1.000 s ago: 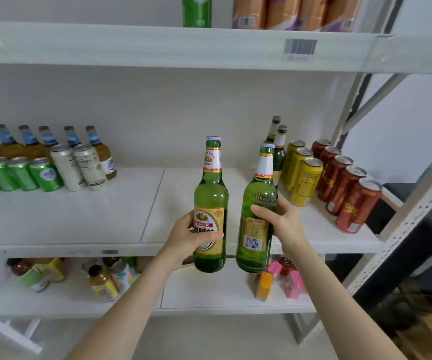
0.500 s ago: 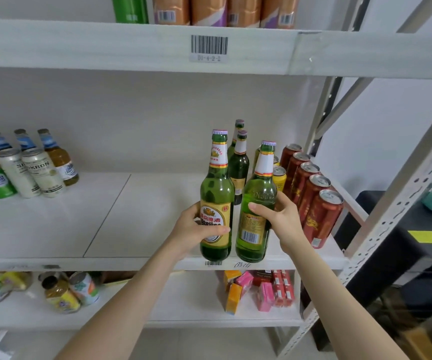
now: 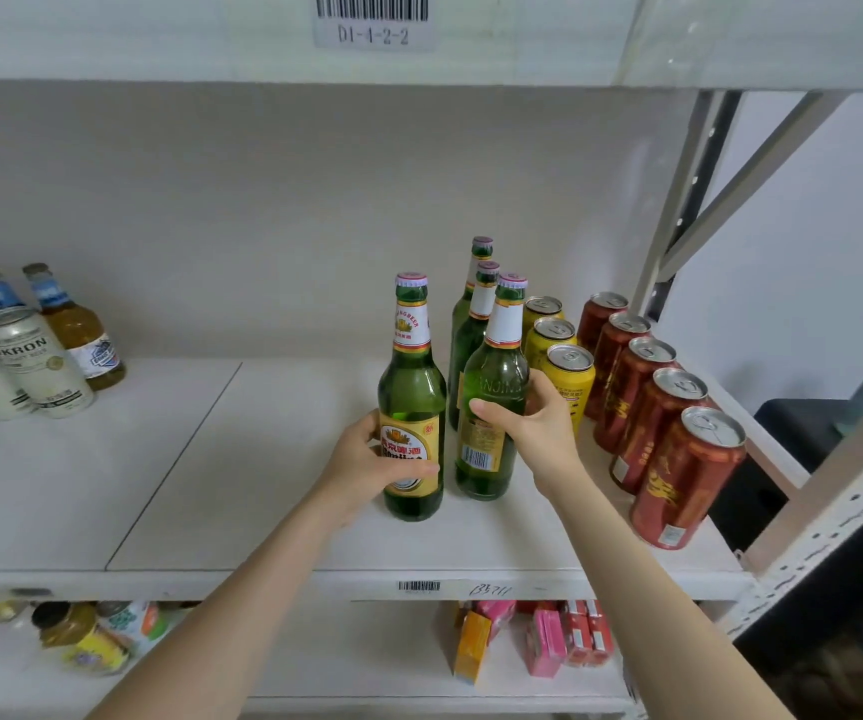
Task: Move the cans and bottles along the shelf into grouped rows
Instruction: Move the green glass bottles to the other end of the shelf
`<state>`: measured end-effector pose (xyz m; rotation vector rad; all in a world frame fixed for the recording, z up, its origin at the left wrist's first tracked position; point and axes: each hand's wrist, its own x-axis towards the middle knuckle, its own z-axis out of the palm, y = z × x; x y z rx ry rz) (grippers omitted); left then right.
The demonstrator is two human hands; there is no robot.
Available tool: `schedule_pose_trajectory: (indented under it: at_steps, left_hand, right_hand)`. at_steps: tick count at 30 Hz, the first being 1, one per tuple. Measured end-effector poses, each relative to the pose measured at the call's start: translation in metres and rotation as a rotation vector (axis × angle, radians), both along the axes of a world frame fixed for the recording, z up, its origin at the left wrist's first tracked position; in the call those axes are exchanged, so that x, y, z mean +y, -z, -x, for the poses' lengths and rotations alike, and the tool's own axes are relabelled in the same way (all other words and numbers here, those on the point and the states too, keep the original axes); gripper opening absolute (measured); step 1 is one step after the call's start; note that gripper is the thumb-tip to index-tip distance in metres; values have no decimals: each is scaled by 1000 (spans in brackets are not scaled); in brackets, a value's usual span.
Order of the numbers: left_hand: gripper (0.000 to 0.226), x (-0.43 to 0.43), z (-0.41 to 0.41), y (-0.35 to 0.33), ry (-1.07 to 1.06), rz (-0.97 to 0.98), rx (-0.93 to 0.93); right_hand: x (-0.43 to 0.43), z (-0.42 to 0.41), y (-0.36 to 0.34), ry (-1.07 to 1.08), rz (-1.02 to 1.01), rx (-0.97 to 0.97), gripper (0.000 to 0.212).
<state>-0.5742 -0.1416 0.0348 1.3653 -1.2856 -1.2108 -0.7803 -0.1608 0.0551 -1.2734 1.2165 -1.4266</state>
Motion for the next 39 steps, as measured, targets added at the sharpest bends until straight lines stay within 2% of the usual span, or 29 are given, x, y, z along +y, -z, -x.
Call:
schedule_pose_trajectory:
  at_steps: [23, 27, 32, 39]
  left_hand:
    - [60, -59, -6, 40, 72, 13, 12]
    - [68, -60, -8, 42, 95, 25, 4]
    - [89, -56, -13, 49, 113, 35, -25]
    - [88, -45, -14, 56, 114, 11, -43]
  right_hand:
    - [-55, -2, 44, 11, 64, 44, 51]
    - [-55, -3, 46, 25, 71, 70, 51]
    - [-47, -5, 57, 86, 40, 33, 64]
    - [-11, 5, 66, 236, 53, 72, 55]
